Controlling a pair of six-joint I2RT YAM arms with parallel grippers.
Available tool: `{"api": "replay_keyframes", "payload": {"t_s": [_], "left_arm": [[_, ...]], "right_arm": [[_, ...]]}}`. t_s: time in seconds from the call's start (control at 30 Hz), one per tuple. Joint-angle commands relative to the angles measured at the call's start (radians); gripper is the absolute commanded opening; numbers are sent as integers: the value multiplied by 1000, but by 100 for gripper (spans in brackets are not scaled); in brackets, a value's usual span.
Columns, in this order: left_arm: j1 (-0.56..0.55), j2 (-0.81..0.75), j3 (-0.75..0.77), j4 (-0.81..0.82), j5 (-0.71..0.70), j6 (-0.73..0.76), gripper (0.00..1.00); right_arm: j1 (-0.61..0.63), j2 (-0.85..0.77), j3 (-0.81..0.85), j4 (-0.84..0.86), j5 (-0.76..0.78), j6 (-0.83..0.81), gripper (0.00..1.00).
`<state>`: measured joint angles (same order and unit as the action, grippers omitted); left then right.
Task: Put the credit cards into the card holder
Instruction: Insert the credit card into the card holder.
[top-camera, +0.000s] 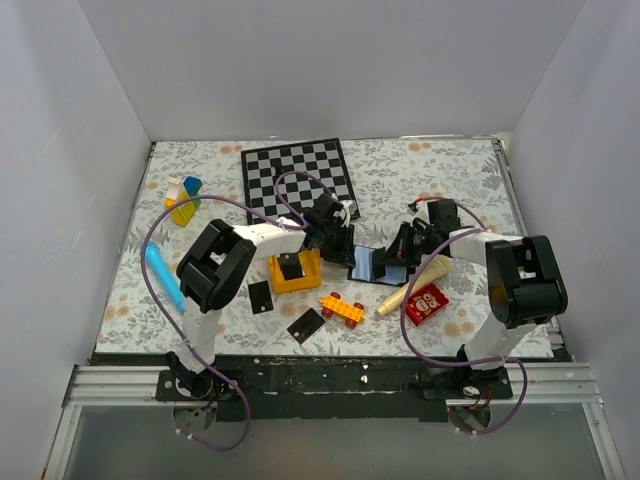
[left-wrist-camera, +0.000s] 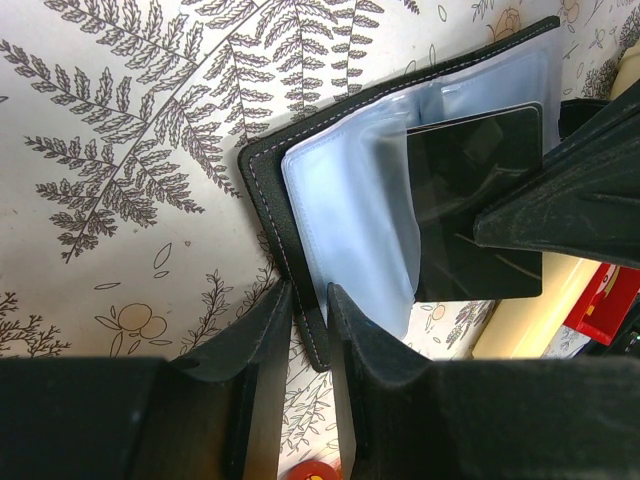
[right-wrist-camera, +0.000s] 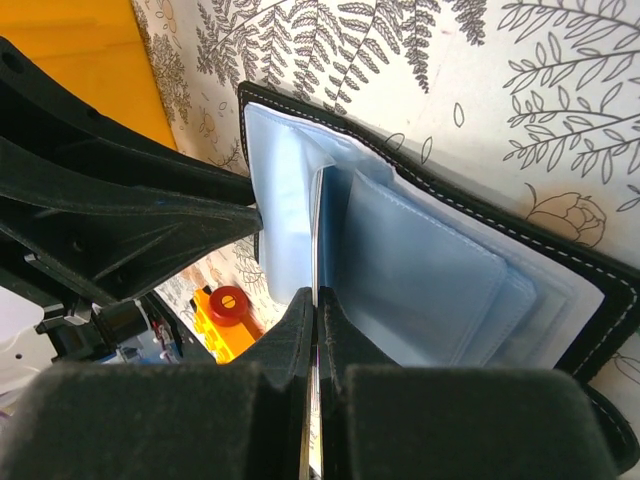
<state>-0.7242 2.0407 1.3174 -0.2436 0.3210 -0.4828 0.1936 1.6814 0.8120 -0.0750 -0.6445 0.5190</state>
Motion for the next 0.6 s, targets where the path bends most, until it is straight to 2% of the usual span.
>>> {"api": "replay_keyframes", "payload": {"t_s": [0.0,0.57], "left_arm": [[-11,38,0,-42,-13,18,20],[-11,41,11,-52,-11,26,20]], "right_arm": [[9,26,-5,66,-64,6,1],[9,12,50,-57,137,-97,1]]}}
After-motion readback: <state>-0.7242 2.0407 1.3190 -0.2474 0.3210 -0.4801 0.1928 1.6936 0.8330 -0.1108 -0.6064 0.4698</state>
